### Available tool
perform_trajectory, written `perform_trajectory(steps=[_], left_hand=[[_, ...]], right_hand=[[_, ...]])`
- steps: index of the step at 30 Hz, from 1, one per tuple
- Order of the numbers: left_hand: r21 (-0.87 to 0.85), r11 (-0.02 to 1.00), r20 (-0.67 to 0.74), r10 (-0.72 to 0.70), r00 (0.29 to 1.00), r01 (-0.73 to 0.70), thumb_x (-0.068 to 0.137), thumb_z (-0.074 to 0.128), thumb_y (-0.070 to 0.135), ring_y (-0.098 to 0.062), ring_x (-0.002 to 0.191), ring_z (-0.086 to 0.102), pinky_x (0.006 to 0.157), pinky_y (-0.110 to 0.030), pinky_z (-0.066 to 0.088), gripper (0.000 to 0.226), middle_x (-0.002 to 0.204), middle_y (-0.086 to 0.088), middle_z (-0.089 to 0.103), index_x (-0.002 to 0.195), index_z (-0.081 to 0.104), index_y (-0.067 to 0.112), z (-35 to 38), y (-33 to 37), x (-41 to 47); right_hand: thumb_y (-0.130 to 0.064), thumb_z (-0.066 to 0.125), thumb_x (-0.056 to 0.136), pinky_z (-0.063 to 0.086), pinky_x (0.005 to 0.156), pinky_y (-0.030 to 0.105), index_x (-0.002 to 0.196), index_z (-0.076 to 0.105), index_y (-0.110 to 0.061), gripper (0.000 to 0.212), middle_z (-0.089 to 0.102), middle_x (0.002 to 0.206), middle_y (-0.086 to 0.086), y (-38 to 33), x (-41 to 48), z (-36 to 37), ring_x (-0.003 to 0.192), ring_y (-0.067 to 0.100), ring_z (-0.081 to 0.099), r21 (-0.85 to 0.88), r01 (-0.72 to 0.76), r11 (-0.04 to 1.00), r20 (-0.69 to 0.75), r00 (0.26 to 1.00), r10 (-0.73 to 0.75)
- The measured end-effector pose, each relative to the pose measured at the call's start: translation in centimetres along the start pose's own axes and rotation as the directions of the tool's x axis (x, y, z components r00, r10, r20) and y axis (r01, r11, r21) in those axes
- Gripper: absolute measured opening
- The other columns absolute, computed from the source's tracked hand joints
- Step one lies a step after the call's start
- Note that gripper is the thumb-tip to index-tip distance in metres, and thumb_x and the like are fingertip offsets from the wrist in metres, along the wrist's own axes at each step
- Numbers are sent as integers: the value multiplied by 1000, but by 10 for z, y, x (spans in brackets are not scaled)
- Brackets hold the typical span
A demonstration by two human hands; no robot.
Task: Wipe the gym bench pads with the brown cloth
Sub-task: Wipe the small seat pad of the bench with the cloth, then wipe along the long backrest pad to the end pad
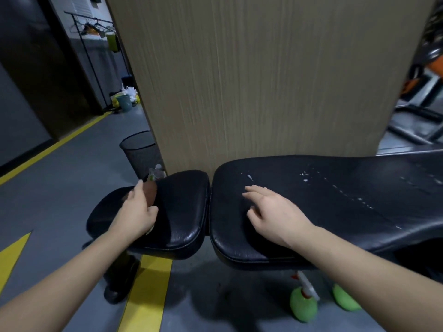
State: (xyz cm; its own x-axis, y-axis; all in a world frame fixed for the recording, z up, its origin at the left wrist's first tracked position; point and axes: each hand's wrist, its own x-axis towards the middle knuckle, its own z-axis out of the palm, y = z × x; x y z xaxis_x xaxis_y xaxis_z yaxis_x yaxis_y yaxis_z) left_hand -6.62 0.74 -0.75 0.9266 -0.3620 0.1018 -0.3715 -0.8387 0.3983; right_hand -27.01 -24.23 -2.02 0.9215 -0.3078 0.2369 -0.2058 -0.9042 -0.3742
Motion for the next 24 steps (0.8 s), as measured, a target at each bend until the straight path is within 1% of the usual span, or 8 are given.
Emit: perform_trajectory(steps=[3, 4, 7, 8, 10, 16, 20, 24], left_hand=[[-113, 981, 67, 163, 984, -155, 96, 54, 19, -35, 102, 67, 81, -38, 54, 84, 136, -25, 58, 160, 1, 25, 12, 36, -15], [-136, 964, 90, 243, 966, -229, 95, 54, 18, -33, 106, 67, 85, -36, 53, 83, 140, -24, 56, 161, 3, 24, 17, 51, -24], [-149, 871, 180, 490, 853, -469, 94, 54, 13, -20, 147, 32, 113, -13, 21, 78, 163, -9, 29, 161, 14, 19, 37, 90, -46], [-148, 830, 199, 558, 805, -539, 94, 54, 11, -13, 151, 20, 111, -5, 8, 75, 166, -5, 22, 160, 18, 17, 45, 98, -49], [-142, 755, 221, 654, 723, -640, 96, 51, 13, -2, 151, 7, 112, -5, -2, 69, 167, 2, 15, 159, 22, 17, 56, 109, -47], [-86, 750, 350, 639, 685, -655, 107, 34, 38, 3, 150, -7, 125, -36, -4, 60, 163, 19, -1, 161, 10, 27, 77, 129, -6], [-41, 770, 393, 598, 698, -637, 108, 24, 41, 0, 150, -9, 123, -34, -8, 58, 168, 10, -4, 161, 5, 23, 96, 151, 59], [-36, 825, 381, 533, 756, -564, 109, 22, 38, -10, 154, -6, 124, -37, -6, 58, 169, 2, -2, 161, 6, 18, 119, 185, 121]], right_hand=[[-29, 46, 92, 32, 115, 31, 138, 54, -26, 48, 41, 153, -12, 34, -17, -27, 143, 6, 33, -40, -81, 996, -48, 996, 79], [-28, 47, 92, 33, 114, 29, 137, 55, -25, 47, 43, 152, -12, 47, -23, -34, 142, 7, 35, -53, -115, 992, -60, 992, 112], [-27, 47, 94, 31, 113, 27, 137, 56, -22, 44, 44, 152, -7, 79, -41, -40, 140, 9, 38, -88, -197, 976, -53, 980, 193], [-27, 46, 95, 30, 113, 26, 137, 55, -22, 43, 44, 152, -7, 86, -46, -38, 141, 9, 36, -100, -203, 974, -42, 979, 200], [-27, 45, 98, 23, 115, 23, 141, 52, -20, 44, 41, 154, -6, 92, -52, -31, 143, 8, 32, -106, -182, 978, -24, 983, 180], [-31, 41, 101, 12, 119, 19, 146, 46, -21, 47, 36, 157, -9, 97, -50, -17, 145, 3, 26, -94, -114, 989, -34, 993, 112], [-34, 40, 95, 18, 119, 21, 143, 51, -25, 49, 42, 153, -11, 98, -50, -15, 142, 2, 32, -90, -130, 987, -76, 989, 123], [-35, 43, 94, 13, 116, 13, 140, 54, -26, 48, 44, 151, -13, 98, -50, -14, 140, -1, 34, -104, -138, 985, -101, 987, 127]])
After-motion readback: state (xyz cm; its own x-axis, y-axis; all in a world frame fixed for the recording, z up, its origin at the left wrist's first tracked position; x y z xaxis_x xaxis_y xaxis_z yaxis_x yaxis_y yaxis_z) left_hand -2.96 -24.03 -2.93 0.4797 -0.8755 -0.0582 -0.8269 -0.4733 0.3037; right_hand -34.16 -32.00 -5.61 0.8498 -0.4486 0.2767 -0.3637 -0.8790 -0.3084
